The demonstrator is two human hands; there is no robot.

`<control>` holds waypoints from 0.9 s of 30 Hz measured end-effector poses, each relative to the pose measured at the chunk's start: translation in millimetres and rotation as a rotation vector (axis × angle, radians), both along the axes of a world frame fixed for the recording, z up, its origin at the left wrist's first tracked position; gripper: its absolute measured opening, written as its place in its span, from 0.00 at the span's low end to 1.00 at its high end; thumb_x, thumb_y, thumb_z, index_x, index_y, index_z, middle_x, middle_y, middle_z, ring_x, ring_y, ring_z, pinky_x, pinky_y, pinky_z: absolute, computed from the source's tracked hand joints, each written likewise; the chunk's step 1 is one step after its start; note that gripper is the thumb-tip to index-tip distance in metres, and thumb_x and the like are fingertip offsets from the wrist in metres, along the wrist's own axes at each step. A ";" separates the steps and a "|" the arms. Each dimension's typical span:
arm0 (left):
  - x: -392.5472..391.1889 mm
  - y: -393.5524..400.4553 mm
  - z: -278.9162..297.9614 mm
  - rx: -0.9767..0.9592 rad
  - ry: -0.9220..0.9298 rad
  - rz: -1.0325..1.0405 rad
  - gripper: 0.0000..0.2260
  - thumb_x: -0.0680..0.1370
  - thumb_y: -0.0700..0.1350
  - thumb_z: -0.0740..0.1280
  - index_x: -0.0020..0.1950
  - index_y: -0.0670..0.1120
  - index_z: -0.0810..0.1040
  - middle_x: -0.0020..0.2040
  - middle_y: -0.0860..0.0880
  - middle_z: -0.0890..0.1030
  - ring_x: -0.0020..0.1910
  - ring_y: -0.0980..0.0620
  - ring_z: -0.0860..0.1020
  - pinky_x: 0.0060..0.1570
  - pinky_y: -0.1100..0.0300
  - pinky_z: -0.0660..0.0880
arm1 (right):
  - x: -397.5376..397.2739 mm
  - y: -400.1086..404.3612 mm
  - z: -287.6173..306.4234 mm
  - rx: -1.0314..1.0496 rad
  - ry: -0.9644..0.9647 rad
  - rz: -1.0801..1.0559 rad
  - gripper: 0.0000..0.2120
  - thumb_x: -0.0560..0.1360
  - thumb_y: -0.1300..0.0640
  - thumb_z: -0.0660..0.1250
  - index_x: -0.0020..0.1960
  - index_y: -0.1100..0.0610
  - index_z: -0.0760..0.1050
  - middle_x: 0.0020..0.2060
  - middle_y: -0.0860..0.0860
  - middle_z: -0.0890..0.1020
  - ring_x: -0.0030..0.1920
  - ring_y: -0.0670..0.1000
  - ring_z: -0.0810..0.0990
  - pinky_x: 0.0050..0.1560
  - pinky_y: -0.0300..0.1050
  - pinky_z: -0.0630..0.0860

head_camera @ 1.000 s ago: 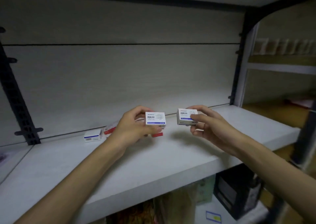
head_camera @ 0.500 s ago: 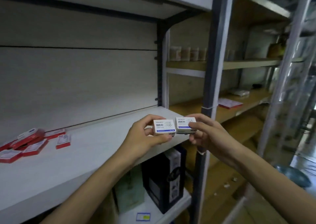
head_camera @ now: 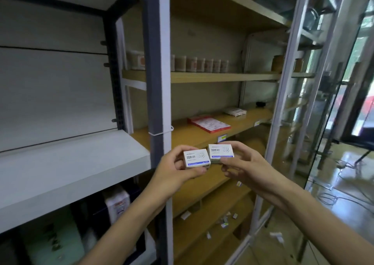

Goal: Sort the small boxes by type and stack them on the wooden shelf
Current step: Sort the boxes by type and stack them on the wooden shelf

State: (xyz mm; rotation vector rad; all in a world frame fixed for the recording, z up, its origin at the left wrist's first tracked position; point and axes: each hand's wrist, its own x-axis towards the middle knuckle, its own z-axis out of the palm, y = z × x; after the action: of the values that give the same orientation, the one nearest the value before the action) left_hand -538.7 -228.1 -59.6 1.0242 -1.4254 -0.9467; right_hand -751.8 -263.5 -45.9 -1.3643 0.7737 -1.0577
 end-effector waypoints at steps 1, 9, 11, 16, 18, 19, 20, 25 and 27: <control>-10.0 -10.1 0.0 0.000 -0.009 0.001 0.20 0.70 0.36 0.77 0.59 0.48 0.78 0.50 0.54 0.85 0.51 0.59 0.83 0.44 0.67 0.79 | -10.6 -10.2 -0.6 0.005 -0.004 0.000 0.20 0.71 0.61 0.75 0.62 0.55 0.79 0.48 0.57 0.85 0.40 0.51 0.80 0.42 0.42 0.78; -81.9 -112.3 -3.9 -0.016 -0.066 0.033 0.21 0.70 0.37 0.78 0.59 0.49 0.78 0.52 0.55 0.85 0.51 0.62 0.83 0.45 0.68 0.79 | -80.9 -109.9 -9.6 0.008 0.001 0.012 0.23 0.69 0.62 0.76 0.63 0.54 0.78 0.49 0.56 0.86 0.41 0.50 0.81 0.45 0.44 0.79; -98.4 -142.7 -6.9 -0.025 -0.088 0.053 0.21 0.70 0.37 0.79 0.59 0.50 0.78 0.50 0.56 0.85 0.49 0.62 0.83 0.44 0.68 0.78 | -97.5 -142.2 -10.0 0.009 0.021 0.025 0.23 0.68 0.61 0.76 0.63 0.53 0.78 0.50 0.56 0.86 0.41 0.50 0.81 0.45 0.44 0.79; -130.2 -228.5 -6.3 -0.076 -0.180 0.122 0.20 0.68 0.42 0.81 0.55 0.55 0.79 0.49 0.60 0.84 0.49 0.64 0.81 0.44 0.68 0.78 | -136.6 -232.9 2.2 -0.033 0.146 0.072 0.22 0.72 0.62 0.75 0.65 0.51 0.77 0.53 0.55 0.86 0.44 0.51 0.82 0.48 0.47 0.78; -141.3 -260.8 -1.1 -0.104 -0.215 0.142 0.19 0.68 0.42 0.80 0.54 0.56 0.79 0.48 0.65 0.83 0.48 0.65 0.81 0.44 0.68 0.78 | -150.6 -270.4 8.4 -0.052 0.196 0.094 0.22 0.74 0.62 0.74 0.66 0.51 0.76 0.55 0.55 0.86 0.47 0.52 0.82 0.51 0.47 0.78; -147.1 -275.5 1.3 -0.121 -0.241 0.151 0.18 0.69 0.43 0.80 0.54 0.56 0.79 0.47 0.66 0.83 0.48 0.65 0.80 0.44 0.67 0.78 | -156.7 -287.7 9.7 -0.071 0.224 0.100 0.22 0.74 0.62 0.74 0.66 0.50 0.76 0.55 0.54 0.86 0.48 0.52 0.83 0.51 0.47 0.79; -152.8 -289.3 3.3 -0.140 -0.267 0.163 0.18 0.69 0.44 0.80 0.54 0.57 0.79 0.48 0.66 0.82 0.49 0.65 0.80 0.43 0.68 0.78 | -162.1 -304.4 10.4 -0.089 0.248 0.102 0.21 0.75 0.60 0.74 0.66 0.50 0.75 0.55 0.54 0.86 0.48 0.52 0.83 0.51 0.46 0.79; -178.9 -351.2 2.6 -0.129 -0.383 0.208 0.17 0.71 0.50 0.78 0.56 0.59 0.77 0.52 0.63 0.81 0.51 0.65 0.78 0.42 0.68 0.78 | -190.7 -375.6 6.9 -0.108 0.285 0.136 0.20 0.75 0.58 0.74 0.65 0.49 0.76 0.54 0.53 0.86 0.48 0.50 0.83 0.49 0.43 0.80; -190.0 -375.3 3.3 -0.124 -0.458 0.218 0.17 0.71 0.52 0.77 0.56 0.60 0.77 0.53 0.63 0.81 0.51 0.66 0.77 0.41 0.70 0.76 | -203.5 -402.5 3.6 -0.162 0.353 0.135 0.18 0.75 0.55 0.74 0.63 0.49 0.77 0.53 0.49 0.85 0.52 0.48 0.84 0.51 0.41 0.80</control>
State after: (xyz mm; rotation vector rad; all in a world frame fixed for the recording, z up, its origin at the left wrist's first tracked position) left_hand -728.7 -603.5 -56.3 1.3267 -1.6775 -0.4745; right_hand -955.3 -665.9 -42.3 -1.7461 0.8508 -0.7967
